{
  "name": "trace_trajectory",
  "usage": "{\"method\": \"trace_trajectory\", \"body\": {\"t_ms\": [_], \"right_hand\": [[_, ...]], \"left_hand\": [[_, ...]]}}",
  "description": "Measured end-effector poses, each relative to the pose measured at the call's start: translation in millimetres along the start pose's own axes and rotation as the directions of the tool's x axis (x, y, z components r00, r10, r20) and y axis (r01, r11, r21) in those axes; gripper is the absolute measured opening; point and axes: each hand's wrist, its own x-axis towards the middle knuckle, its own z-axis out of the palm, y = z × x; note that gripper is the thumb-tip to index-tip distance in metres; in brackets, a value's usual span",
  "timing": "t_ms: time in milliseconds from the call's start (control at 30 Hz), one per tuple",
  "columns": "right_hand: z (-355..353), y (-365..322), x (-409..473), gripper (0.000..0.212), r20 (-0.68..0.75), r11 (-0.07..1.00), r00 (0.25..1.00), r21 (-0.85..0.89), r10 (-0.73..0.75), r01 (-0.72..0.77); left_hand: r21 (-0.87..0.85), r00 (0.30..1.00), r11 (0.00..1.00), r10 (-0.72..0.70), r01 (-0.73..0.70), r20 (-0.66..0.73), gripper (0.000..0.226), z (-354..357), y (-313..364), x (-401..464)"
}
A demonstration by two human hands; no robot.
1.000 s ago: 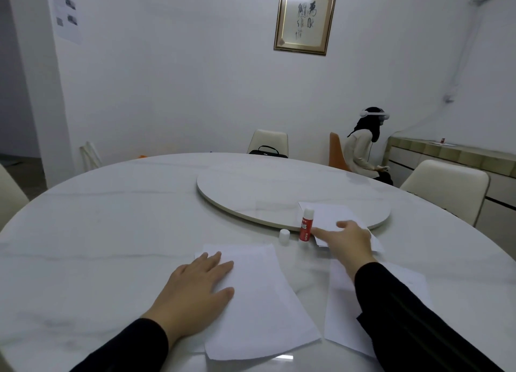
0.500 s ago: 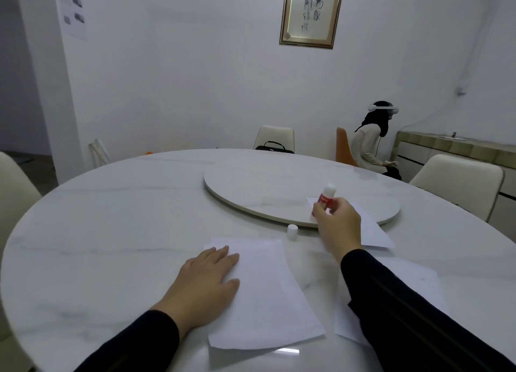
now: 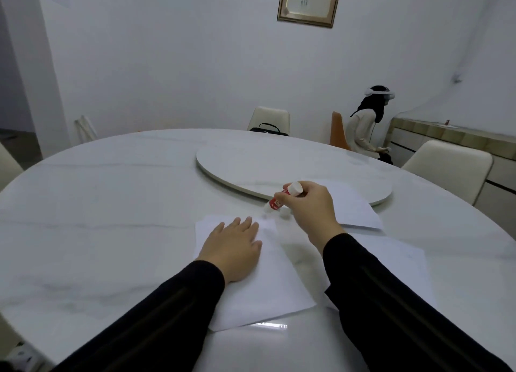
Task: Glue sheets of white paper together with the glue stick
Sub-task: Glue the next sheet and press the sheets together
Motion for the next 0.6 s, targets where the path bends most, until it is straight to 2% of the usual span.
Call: {"method": "trace_trajectory", "body": {"t_ms": [100,267,467,600], "right_hand": [[11,7,-1,0.009,0.06,0.994,0.998,-0.107,-0.027,0.034],[17,12,-4,0.012,0.199,0.975,0.977,-0.191,-0.078,0.117],[3,5,-11,0.012,0.293,0.928,0.95,-0.312,-0.109,0.203],[-20,-1,-31,0.007,0.384,0.932,0.918,-0.287,-0.102,0.223]], "left_hand": [[0.01,1.0,1.0,-0.006,0.006,0.011,0.054,1,0,0],[0.013,1.0,1.0,-0.012,0.012,0.028,0.054,1,-1,0],[-0.001,0.999,1.0,-0.022,0.022,0.044,0.055,-1,0,1],[-0.001,0.997,1.0,-0.029,0.029,0.068,0.055,-1,-1,3]]}}
